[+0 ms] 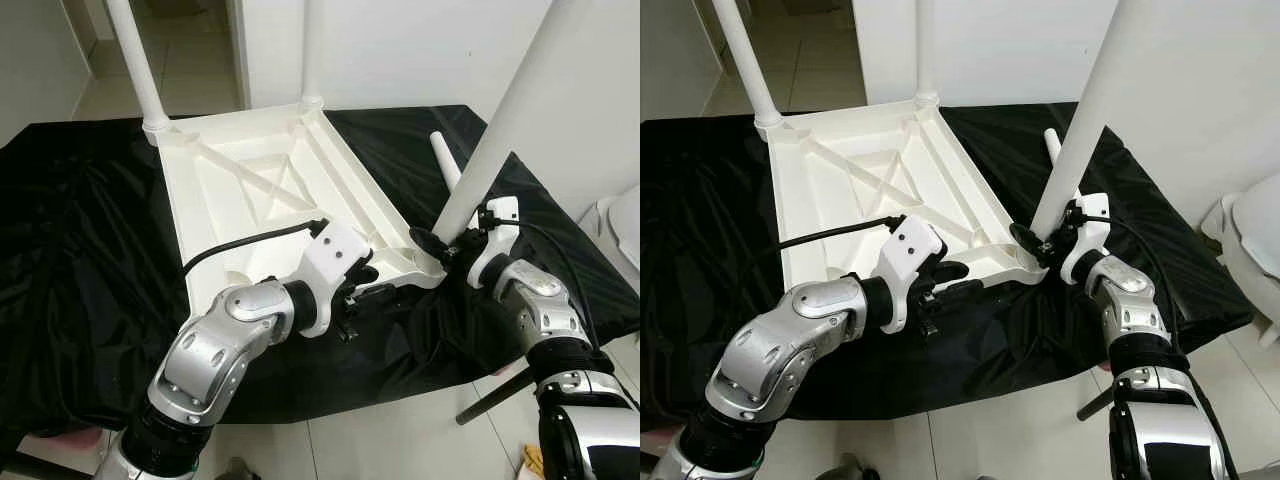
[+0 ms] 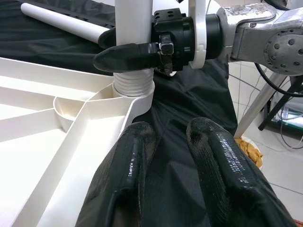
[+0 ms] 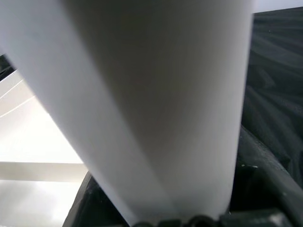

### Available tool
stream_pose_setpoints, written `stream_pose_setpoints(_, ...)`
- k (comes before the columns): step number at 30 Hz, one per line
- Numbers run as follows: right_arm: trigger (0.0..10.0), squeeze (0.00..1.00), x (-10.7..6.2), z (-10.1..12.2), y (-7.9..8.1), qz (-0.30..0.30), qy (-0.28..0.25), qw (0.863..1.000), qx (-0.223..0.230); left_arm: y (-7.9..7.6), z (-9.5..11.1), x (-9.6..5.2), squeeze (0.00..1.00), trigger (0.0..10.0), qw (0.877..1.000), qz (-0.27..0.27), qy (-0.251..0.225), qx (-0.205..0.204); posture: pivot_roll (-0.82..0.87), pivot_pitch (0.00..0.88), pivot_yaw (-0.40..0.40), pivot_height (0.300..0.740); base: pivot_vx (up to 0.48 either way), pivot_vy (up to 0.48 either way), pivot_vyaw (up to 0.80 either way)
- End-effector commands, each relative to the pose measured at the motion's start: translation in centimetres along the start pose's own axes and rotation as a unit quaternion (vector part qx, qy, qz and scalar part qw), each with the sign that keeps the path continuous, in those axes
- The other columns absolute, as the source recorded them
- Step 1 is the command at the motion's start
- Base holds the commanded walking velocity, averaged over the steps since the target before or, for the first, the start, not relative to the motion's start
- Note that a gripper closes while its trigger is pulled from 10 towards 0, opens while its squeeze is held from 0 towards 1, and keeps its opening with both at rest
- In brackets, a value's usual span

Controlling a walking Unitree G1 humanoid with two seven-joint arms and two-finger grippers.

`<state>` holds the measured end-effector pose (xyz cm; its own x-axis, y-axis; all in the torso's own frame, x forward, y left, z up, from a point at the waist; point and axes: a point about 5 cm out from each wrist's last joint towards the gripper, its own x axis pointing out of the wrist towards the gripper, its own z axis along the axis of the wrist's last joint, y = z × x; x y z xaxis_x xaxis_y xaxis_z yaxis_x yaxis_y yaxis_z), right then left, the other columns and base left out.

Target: Building children table

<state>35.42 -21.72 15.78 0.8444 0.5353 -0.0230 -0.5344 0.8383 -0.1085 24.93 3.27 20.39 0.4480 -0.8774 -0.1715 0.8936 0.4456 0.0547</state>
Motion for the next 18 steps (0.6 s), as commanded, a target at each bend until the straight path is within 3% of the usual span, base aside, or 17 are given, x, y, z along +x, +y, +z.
stream_pose_setpoints(1,0.0,0.0,-0.4,-1.7,0.5,0.0,0.031,0.999,0.027,0.1,0.0,0.1,0.0,10.0,1.0,0.021,0.002,0.003,-0.03,0.033,-0.013,0.74,0.0,0.0,0.0)
stream_pose_setpoints(11,0.0,0.0,0.3,-1.4,2.0,-0.087,-0.02,0.995,0.051,0.1,-0.1,0.1,0.0,10.0,1.0,0.02,0.002,0.002,-0.04,0.055,-0.023,0.74,0.0,0.0,0.0)
stream_pose_setpoints(18,0.0,0.0,1.1,-0.9,4.5,-0.148,-0.038,0.984,0.093,0.2,-0.1,0.1,0.0,10.0,1.0,0.025,0.002,0.003,-0.05,0.069,-0.043,0.74,0.0,0.0,0.0)
